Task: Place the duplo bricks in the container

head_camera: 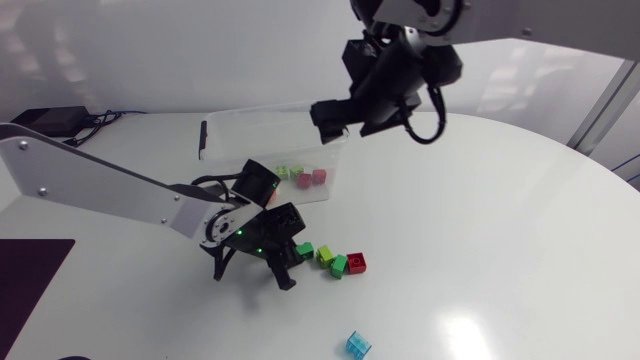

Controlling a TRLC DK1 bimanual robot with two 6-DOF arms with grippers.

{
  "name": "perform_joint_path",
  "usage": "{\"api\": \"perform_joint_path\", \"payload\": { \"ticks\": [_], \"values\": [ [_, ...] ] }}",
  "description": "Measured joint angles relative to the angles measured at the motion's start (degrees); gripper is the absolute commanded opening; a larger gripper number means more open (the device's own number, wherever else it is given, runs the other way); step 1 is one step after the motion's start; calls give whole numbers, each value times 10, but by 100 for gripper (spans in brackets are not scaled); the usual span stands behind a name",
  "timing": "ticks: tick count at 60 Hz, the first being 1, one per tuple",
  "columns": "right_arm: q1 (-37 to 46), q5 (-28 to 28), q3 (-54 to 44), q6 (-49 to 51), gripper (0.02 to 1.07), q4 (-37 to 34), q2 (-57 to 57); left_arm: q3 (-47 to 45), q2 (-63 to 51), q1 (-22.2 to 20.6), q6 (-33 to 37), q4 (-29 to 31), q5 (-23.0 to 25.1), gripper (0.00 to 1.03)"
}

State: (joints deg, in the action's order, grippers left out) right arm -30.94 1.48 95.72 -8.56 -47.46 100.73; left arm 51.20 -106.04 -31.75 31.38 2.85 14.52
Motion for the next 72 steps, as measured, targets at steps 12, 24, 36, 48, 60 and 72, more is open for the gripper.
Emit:
{"api": "perform_joint_path", "payload": {
  "ticks": [12, 24, 36, 48, 60, 72],
  "values": [
    [13, 2, -178, 17, 103, 24, -91, -29, 124, 33, 0, 64, 1, 25],
    [4, 15, -291, 24, 103, 59, -74, 34, 237, 77, 0, 127, 7, 25],
    [-26, 17, -315, 26, 103, 92, -19, 143, 238, 127, -16, 122, 13, 26],
    [-31, 16, -326, 26, 102, 103, 26, 226, 151, 158, -39, 78, 13, 27],
    [-31, -1, -331, 26, 102, 118, 47, 287, 36, 167, -59, 58, -8, 35],
    [-31, -16, -328, 26, 89, 130, 69, 321, -21, 166, -70, 56, -29, 98]
  ]
}}
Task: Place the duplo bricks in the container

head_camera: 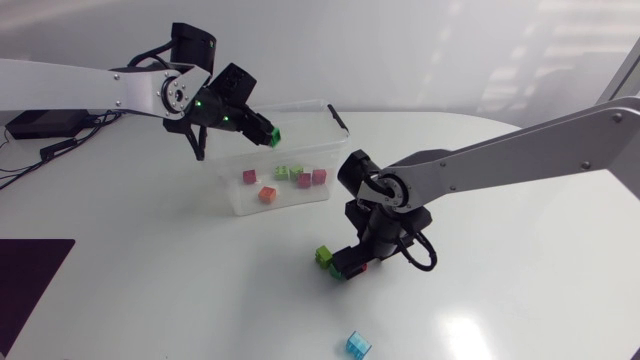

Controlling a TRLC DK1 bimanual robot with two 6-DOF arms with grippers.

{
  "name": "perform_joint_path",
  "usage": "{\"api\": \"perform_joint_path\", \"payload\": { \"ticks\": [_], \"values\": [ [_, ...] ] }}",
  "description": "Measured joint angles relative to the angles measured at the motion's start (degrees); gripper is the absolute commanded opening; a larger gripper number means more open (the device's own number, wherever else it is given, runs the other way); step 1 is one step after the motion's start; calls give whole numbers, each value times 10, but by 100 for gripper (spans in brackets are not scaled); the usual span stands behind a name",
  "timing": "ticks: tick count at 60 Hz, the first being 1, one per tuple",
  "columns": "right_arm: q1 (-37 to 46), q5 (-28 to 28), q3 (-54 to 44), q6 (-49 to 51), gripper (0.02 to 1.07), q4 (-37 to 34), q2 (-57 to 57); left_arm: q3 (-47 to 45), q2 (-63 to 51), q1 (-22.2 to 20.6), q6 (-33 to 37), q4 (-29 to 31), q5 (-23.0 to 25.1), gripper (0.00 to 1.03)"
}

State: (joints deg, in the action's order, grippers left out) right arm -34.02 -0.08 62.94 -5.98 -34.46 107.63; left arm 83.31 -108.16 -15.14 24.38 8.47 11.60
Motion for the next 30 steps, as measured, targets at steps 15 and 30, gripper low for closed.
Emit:
{"api": "perform_joint_path", "payload": {
  "ticks": [15, 30],
  "values": [
    [-6, -8, 20, 0, 68, 3, 16, -39, 76, -16, -4, 7, -1, 98],
    [-9, -15, 24, 0, 25, 18, 19, -152, 249, -58, 29, 83, 20, 98]
  ]
}}
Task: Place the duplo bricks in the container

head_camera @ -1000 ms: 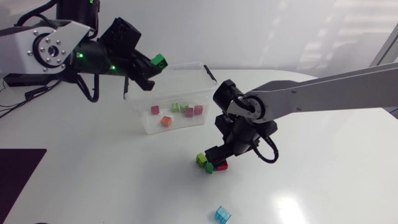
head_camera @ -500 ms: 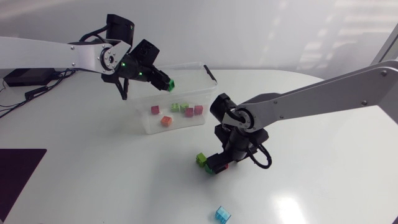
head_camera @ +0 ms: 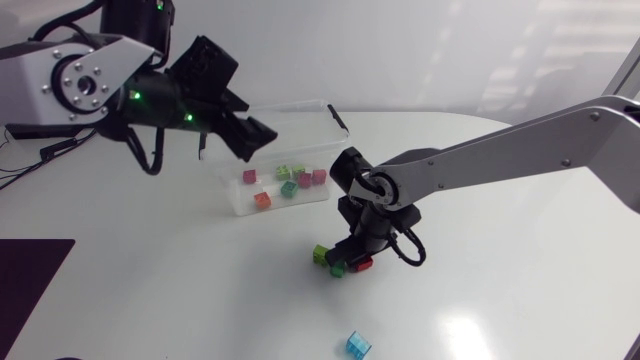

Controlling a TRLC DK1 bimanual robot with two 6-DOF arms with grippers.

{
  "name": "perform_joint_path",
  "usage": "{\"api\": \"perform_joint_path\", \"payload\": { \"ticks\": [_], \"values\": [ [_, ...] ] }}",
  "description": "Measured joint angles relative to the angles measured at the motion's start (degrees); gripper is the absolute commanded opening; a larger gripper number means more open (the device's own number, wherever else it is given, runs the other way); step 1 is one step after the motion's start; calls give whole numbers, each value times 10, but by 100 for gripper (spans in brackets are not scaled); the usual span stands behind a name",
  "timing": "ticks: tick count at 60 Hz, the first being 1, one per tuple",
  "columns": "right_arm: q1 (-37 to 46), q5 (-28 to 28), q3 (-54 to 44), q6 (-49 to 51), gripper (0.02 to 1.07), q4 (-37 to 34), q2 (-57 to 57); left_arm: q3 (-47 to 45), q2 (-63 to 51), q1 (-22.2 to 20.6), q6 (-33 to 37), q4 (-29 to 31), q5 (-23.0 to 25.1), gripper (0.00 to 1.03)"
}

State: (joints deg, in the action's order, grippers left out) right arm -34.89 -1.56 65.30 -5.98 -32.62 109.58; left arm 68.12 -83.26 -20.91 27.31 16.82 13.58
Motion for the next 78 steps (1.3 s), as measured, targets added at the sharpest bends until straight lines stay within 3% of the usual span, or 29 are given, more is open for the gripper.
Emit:
{"api": "perform_joint_path", "payload": {
  "ticks": [5, 15, 35, 44, 63, 72, 76, 78],
  "values": [
    [1, -2, 0, 0, 25, -1, -3, -44, 22, -17, 37, 43, 15, 98],
    [6, -2, 4, 0, 25, -13, -36, -126, 13, -48, 95, 57, 21, 98],
    [31, -2, 128, -13, 25, -59, -104, -140, -115, -123, 175, -39, 22, 98],
    [31, 4, 140, -14, 25, -64, -115, -111, -183, -145, 217, -28, 9, 98],
    [57, 39, 139, -13, 25, -64, -118, 28, -275, -166, 285, 73, -8, 96],
    [62, 40, 154, -13, 25, -64, -118, 58, -302, -177, 305, 116, -10, 81],
    [62, 39, 176, -14, 26, -63, -117, 64, -309, -181, 311, 131, -10, 62],
    [62, 39, 195, -16, 26, -62, -115, 65, -311, -183, 313, 136, -10, 48]
  ]
}}
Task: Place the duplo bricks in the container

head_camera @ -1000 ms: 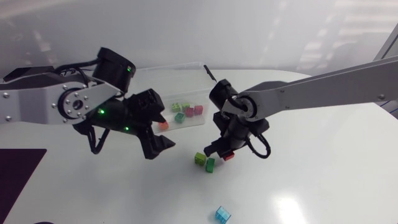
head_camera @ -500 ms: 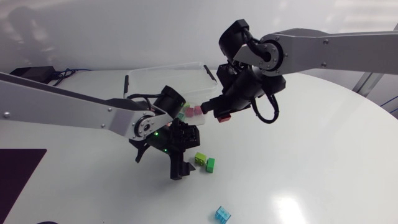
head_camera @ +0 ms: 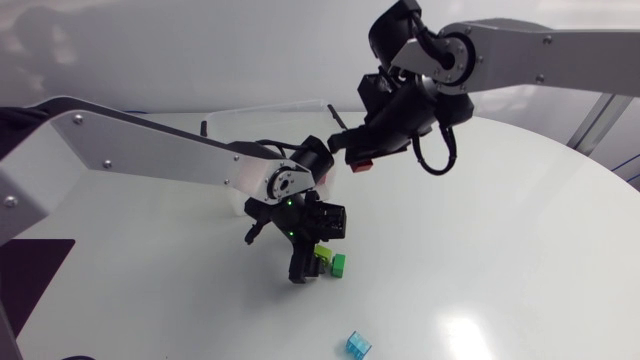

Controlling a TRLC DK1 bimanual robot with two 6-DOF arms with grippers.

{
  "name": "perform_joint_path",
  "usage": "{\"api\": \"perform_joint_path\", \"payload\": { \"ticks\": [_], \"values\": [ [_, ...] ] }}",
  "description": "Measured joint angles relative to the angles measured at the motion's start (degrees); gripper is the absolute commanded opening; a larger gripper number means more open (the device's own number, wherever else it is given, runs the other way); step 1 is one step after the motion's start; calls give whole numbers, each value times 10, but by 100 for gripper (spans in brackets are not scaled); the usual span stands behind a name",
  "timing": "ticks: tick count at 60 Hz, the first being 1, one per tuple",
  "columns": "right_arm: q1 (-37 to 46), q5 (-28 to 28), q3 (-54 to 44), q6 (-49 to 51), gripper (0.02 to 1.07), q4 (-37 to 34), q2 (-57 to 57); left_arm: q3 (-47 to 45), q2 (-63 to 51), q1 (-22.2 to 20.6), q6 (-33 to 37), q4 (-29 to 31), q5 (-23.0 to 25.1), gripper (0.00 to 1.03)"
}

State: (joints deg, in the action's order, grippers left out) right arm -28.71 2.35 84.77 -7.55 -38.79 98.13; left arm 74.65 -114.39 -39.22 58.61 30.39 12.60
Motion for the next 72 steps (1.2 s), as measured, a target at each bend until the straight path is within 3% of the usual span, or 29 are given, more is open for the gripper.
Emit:
{"api": "perform_joint_path", "payload": {
  "ticks": [5, 21, 42, 45, 50, 52, 65, 72],
  "values": [
    [0, -4, 36, -4, 26, 1, 10, 0, -2, -2, 2, 11, 0, 19],
    [0, -10, 100, -21, 26, 7, 54, -11, 4, 3, 2, 25, 5, 17],
    [-1, -17, 188, -26, 27, 18, 123, -127, 92, 34, 4, 22, 18, 17],
    [-3, -17, 205, -26, 38, 18, 136, -138, 109, 41, 4, 23, 18, 17],
    [-9, -17, 235, -25, 90, 17, 164, -148, 148, 59, 4, 24, 19, 17],
    [-13, -17, 245, -25, 101, 17, 173, -149, 163, 67, 4, 25, 20, 17],
    [-28, -17, 255, -23, 102, -2, 184, -137, 263, 135, 3, 27, 27, 17],
    [-26, -17, 165, -11, 102, -4, 109, -89, 271, 181, -20, 0, 41, 17]
  ]
}}
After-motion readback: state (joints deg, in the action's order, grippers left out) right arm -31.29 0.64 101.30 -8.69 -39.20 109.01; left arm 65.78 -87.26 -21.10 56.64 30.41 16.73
